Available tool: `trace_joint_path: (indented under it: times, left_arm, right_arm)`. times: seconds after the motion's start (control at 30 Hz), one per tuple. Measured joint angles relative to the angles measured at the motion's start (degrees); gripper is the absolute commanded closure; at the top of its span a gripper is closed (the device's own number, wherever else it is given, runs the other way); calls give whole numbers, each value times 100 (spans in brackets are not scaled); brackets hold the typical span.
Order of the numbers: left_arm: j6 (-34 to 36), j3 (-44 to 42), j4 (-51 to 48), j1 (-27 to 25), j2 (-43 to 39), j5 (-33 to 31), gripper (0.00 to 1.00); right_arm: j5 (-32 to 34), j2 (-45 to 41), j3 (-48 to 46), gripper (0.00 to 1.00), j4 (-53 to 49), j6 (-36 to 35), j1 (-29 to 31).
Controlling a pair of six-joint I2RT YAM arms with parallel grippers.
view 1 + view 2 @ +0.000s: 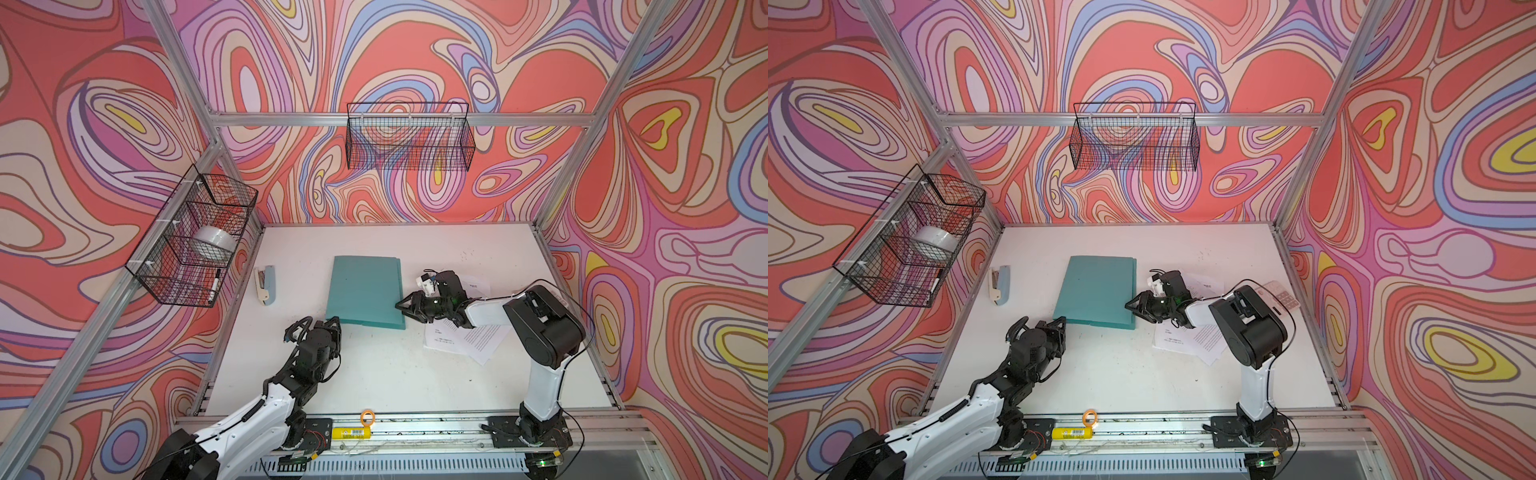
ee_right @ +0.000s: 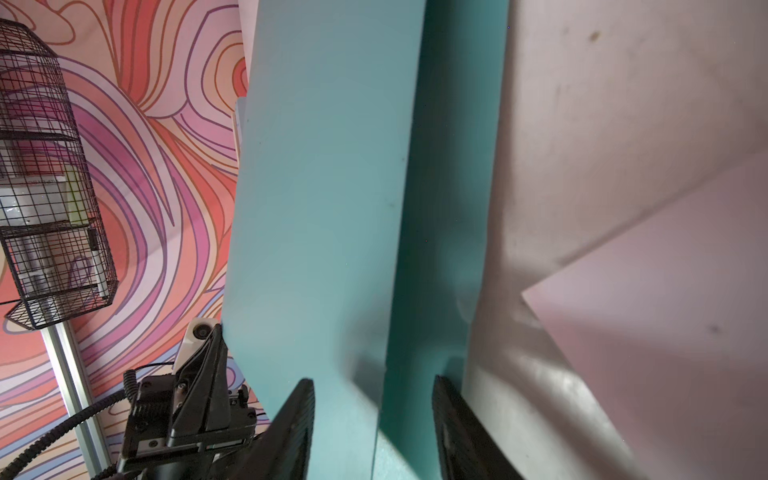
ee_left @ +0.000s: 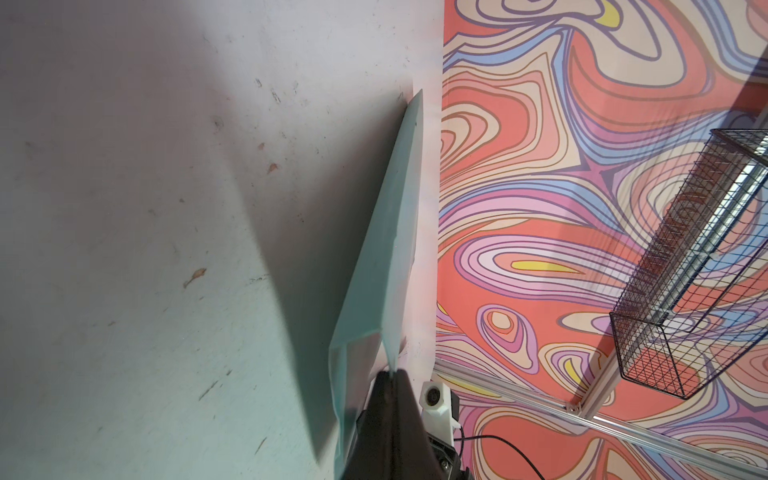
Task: Put the files into the folder
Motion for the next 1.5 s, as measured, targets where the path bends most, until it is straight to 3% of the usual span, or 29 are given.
trace_joint_path:
  times: [0.2, 0.3, 0.33, 0.4, 0.43, 0.47, 0.63, 0.83, 1.1, 1.23, 1.5]
  left_arm:
    - [2, -11, -2, 0, 2, 22, 100]
    - [26, -11, -42, 0, 2, 44, 100]
    - [63, -11, -103, 15, -9, 83, 99]
    - [208, 15, -426, 50, -122, 192, 55]
    - [326, 79, -754, 74, -254, 254, 17]
    - [468, 188, -1104, 76, -380, 291, 0]
    - [1792, 1641, -3106, 85, -986, 315, 0]
    - [3980, 2990, -4301, 26, -682, 225, 0]
    - [5866, 2949, -4666, -459, -551, 240, 0]
    - [6634, 2962, -4708, -1285, -503, -2, 0]
    - [7276, 2962, -4513, -1998, 203, -476, 0]
  right_arm:
    - [-109, 365, 234, 70, 402, 310, 57]
    - [-136, 431, 293, 99, 610, 492, 66]
    - [-149, 437, 308, 100, 667, 549, 57]
    - [-166, 437, 339, 100, 723, 610, 57]
    - [-175, 437, 354, 100, 739, 636, 59]
    - [-175, 437, 374, 100, 730, 647, 63]
    - [-122, 404, 555, 100, 413, 632, 125]
    - [280, 149, 1104, 100, -614, 551, 369]
    - [1386, -468, 2319, 100, -2511, 557, 813]
    - [1930, -570, 2975, 100, -3316, 573, 922]
    - [2527, -570, 3604, 100, -4194, 573, 1255]
